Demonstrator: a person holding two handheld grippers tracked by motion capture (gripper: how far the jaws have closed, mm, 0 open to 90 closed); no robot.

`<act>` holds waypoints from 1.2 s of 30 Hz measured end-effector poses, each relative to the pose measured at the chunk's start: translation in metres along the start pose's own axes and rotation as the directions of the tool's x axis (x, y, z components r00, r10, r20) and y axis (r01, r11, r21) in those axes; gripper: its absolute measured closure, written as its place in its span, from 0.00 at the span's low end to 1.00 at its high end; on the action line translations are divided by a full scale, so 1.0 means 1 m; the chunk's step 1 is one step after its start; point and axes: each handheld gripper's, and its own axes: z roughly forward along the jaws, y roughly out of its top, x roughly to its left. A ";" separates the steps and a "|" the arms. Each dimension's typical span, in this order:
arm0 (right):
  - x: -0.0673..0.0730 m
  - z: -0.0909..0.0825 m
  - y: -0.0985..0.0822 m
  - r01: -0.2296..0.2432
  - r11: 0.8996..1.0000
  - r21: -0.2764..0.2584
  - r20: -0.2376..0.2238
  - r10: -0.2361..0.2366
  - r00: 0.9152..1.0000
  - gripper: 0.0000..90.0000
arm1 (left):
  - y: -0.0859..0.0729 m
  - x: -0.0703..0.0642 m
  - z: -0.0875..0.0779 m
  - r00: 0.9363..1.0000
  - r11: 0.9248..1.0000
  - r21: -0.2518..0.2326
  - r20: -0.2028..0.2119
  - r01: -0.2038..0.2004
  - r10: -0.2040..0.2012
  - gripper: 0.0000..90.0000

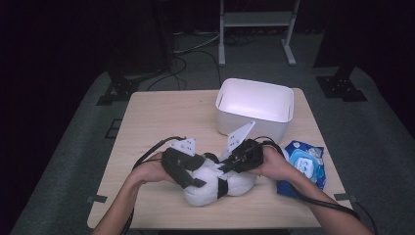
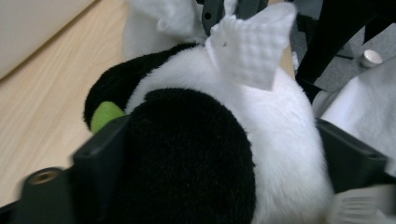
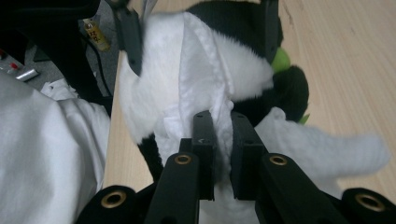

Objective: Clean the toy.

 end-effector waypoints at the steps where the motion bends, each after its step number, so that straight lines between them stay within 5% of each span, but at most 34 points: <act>1: 0.000 0.000 0.001 -0.004 1.000 -0.010 -0.003 0.003 1.000 0.90 | 0.000 0.000 -0.001 1.000 1.000 -0.006 -0.002 -0.012 0.012 0.21; 10: -0.007 -0.009 0.005 -0.022 0.999 -0.045 0.004 0.022 1.000 0.90 | 0.003 0.001 -0.007 0.991 0.988 -0.082 -0.043 -0.127 0.124 0.41; 14: -0.009 -0.015 0.004 -0.031 0.999 -0.044 0.018 0.032 0.999 0.90 | 0.010 0.002 -0.006 0.978 0.976 -0.073 -0.074 -0.203 0.197 0.43; 17: -0.010 -0.019 0.002 -0.035 0.998 -0.048 0.036 0.037 0.999 0.90 | 0.015 0.003 -0.005 0.961 0.964 -0.056 -0.105 -0.261 0.254 0.44; 22: -0.016 -0.029 -0.002 -0.049 0.996 -0.076 0.078 0.055 0.995 0.90 | 0.012 0.005 -0.004 0.953 0.955 -0.060 -0.109 -0.290 0.282 0.44; 24: -0.021 -0.029 -0.006 -0.062 0.997 -0.040 0.122 0.066 0.990 0.90 | 0.010 0.005 -0.005 0.960 0.962 -0.058 -0.100 -0.269 0.262 0.43; 26: -0.028 -0.026 -0.014 -0.107 0.993 -0.044 0.079 0.110 0.991 0.90 | 0.010 0.004 -0.003 0.966 0.968 -0.053 -0.097 -0.246 0.240 0.39; 27: -0.029 -0.023 -0.016 -0.116 0.992 -0.046 0.075 0.119 0.990 0.90 | 0.011 0.004 -0.002 0.975 0.976 -0.053 -0.087 -0.210 0.205 0.37; 28: -0.028 -0.021 -0.016 -0.107 0.993 -0.042 0.077 0.109 0.991 0.90 | 0.011 0.004 -0.002 0.975 0.976 -0.053 -0.087 -0.210 0.205 0.30; 31: -0.024 -0.014 -0.013 -0.100 0.995 -0.015 0.073 0.101 0.992 0.90 | 0.013 0.004 -0.001 0.988 0.989 -0.048 -0.075 -0.138 0.134 0.19; 36: -0.020 -0.008 -0.010 -0.084 0.996 0.006 0.054 0.084 0.995 0.91 | 0.015 0.004 -0.004 0.998 0.997 -0.058 -0.042 -0.044 0.042 0.12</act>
